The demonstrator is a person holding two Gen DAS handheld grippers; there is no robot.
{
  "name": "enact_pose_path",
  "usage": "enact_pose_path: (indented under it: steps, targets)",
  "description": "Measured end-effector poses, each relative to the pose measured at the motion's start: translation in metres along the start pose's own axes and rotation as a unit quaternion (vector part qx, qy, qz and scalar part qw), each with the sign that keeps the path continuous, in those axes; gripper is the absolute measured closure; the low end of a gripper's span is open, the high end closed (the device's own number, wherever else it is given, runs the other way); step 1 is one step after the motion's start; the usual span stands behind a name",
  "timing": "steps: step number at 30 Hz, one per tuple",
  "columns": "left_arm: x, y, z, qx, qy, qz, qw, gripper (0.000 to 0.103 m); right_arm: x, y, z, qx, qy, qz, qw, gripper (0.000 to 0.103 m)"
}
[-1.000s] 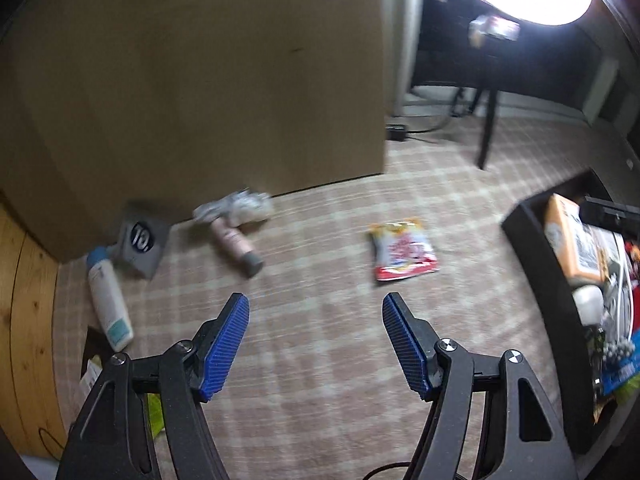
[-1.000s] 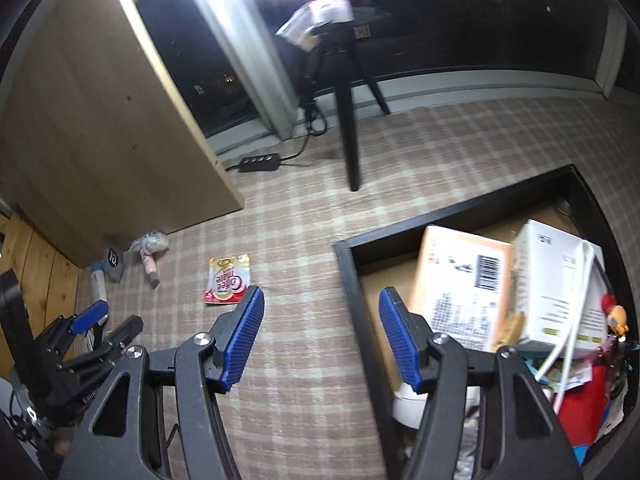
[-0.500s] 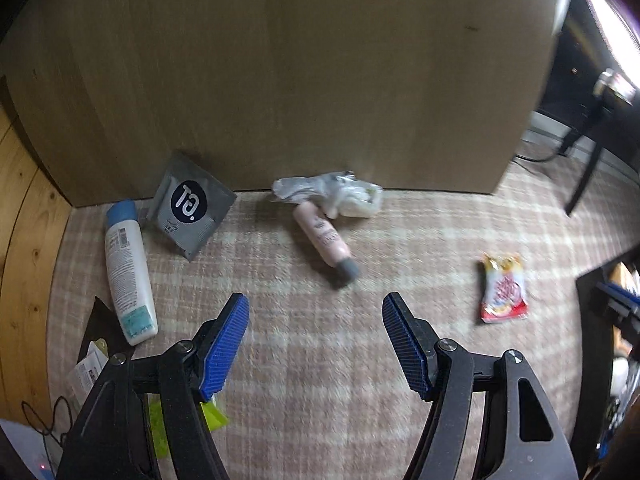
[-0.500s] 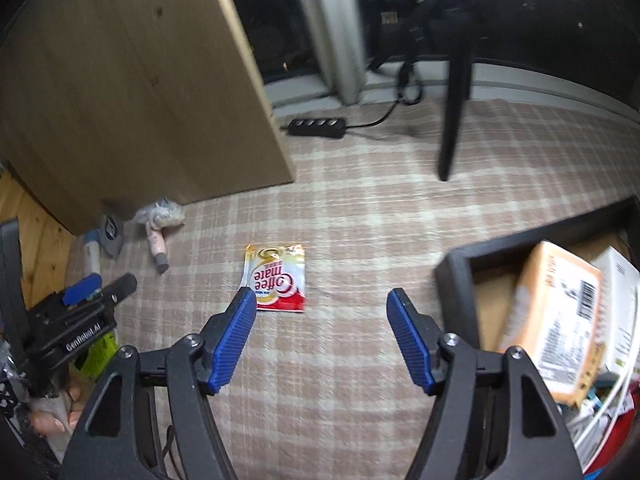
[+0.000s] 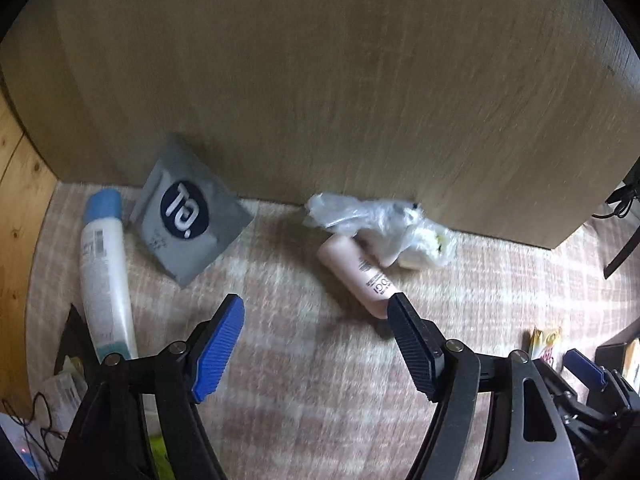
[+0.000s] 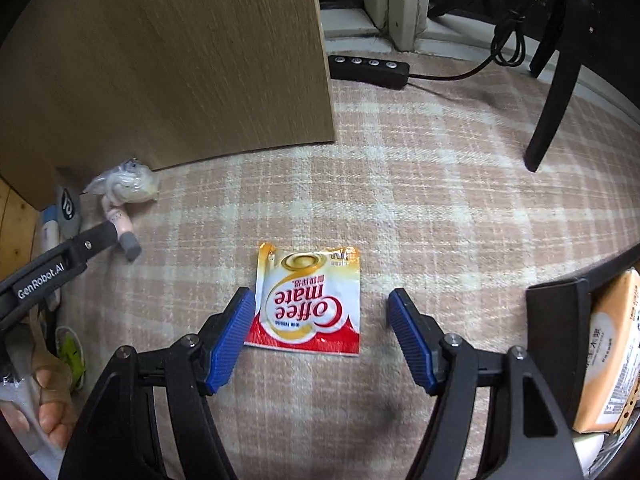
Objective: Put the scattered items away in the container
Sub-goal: 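Move the right tool to the coffee-mate sachet while the left tool approaches the pink bottle, then grasp the coffee-mate sachet with the right tool while the left tool grasps the pink bottle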
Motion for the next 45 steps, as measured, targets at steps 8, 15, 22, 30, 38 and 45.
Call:
enact_pose_path:
  steps: [8, 15, 22, 30, 38, 45]
  targets:
    - [0.008, 0.005, -0.003, -0.002, 0.000, -0.001, 1.0000, 0.031, -0.009, 0.014, -0.003, -0.002, 0.006, -0.003, 1.000, 0.034]
    - [-0.007, -0.003, -0.019, -0.023, 0.000, 0.027, 0.9994, 0.057, -0.032, 0.007, -0.009, 0.005, -0.038, 0.045, 0.998, 0.034]
    - [-0.018, -0.008, -0.012, -0.015, 0.012, 0.014, 0.9997, 0.084, -0.030, 0.001, -0.005, 0.030, -0.038, 0.050, 0.998, 0.048]
    - [-0.019, -0.021, -0.003, -0.016, 0.006, -0.007, 0.9998, 0.084, -0.033, 0.004, 0.000, 0.024, -0.007, 0.074, 0.997, 0.091]
    - [-0.025, -0.024, 0.019, 0.002, 0.005, -0.018, 0.9998, 0.084, -0.022, 0.008, 0.011, 0.020, 0.058, 0.033, 0.998, 0.100]
    - [-0.015, -0.027, 0.036, 0.015, -0.004, -0.033, 0.9994, 0.084, 0.015, -0.001, 0.042, 0.041, 0.075, 0.016, 0.996, 0.101]
Point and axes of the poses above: each gripper's, at about its wrist camera, not at the fingertips, and z roughly against the way its jaws point, x to its right, y to its top, the point moved 4 cm from there along -z, roughly the way its jaws point, and after that the axes turned 3 degrees about -z, right-handed, at the moved point
